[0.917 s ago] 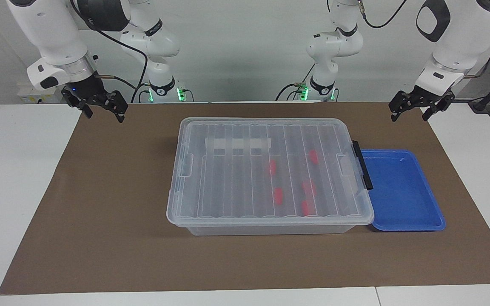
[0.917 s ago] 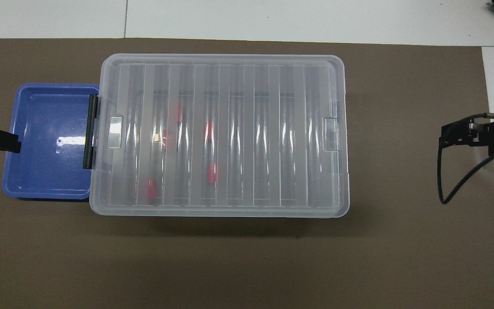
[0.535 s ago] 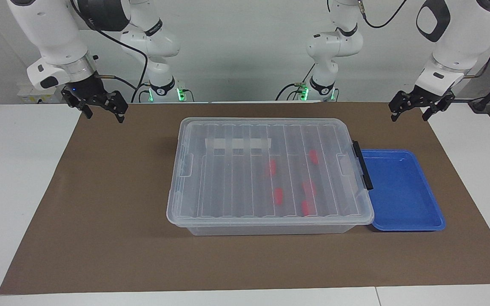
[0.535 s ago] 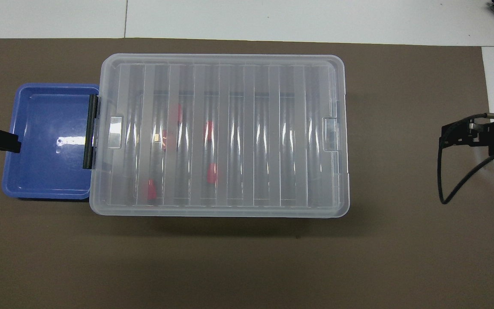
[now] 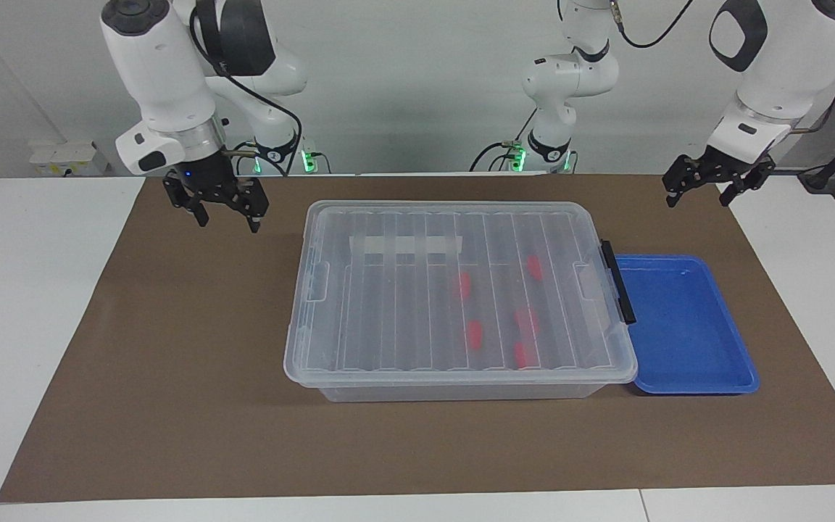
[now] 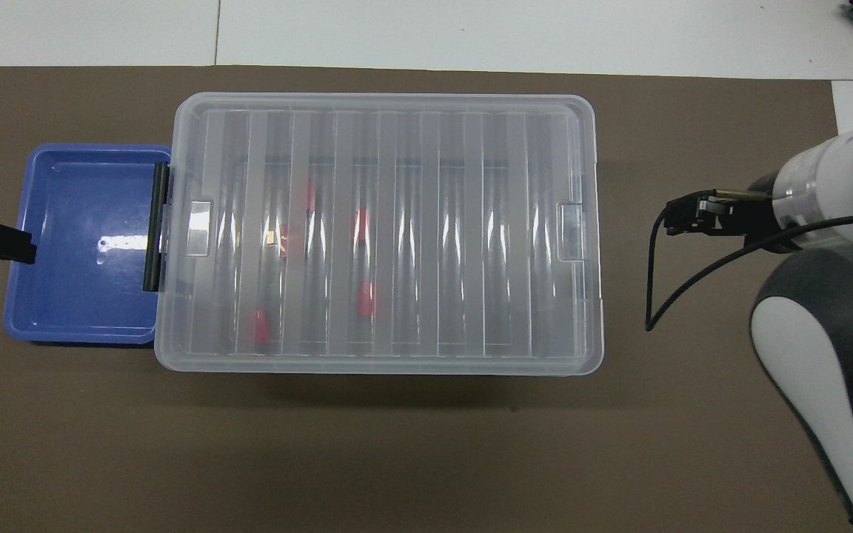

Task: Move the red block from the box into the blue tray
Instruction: 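Move the right gripper toward the clear box lid handle, then slide the clear lid away from the blue tray with the right gripper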

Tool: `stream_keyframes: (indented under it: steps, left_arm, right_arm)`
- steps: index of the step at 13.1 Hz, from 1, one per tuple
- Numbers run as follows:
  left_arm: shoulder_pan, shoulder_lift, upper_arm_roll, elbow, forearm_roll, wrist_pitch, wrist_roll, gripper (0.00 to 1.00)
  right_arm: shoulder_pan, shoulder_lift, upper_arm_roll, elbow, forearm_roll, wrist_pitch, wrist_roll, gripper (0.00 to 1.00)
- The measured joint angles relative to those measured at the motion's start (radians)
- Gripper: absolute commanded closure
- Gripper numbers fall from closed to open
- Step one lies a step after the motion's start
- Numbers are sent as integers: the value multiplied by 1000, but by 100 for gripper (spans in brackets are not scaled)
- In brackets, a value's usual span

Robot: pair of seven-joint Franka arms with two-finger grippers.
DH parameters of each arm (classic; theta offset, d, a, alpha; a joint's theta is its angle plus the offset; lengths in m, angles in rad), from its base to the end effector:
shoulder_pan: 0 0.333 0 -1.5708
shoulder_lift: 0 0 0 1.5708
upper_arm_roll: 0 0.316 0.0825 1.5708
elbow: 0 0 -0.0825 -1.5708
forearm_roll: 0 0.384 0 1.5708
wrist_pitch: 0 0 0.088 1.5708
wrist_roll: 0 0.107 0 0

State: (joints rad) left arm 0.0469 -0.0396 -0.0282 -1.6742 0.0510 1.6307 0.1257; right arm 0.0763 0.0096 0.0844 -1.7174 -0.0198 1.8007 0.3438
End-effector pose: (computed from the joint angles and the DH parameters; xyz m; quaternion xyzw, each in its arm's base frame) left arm 0.5458 0.0151 0.6027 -0.9981 0.0550 0.0038 0.0258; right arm 0.5662 0.0899 0.5698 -0.9953 0.0895 -0.0380 0.0002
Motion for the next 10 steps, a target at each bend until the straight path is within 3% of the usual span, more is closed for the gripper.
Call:
stream_keyframes:
  steps: [6,10]
  left_arm:
    - [0,0,0,0,0,0,0,0]
    - [0,0,0,0,0,0,0,0]
  right_arm:
    - [101,90,1,-66,0,203,76,2]
    - [107,90,1,-155,0,256,74,6]
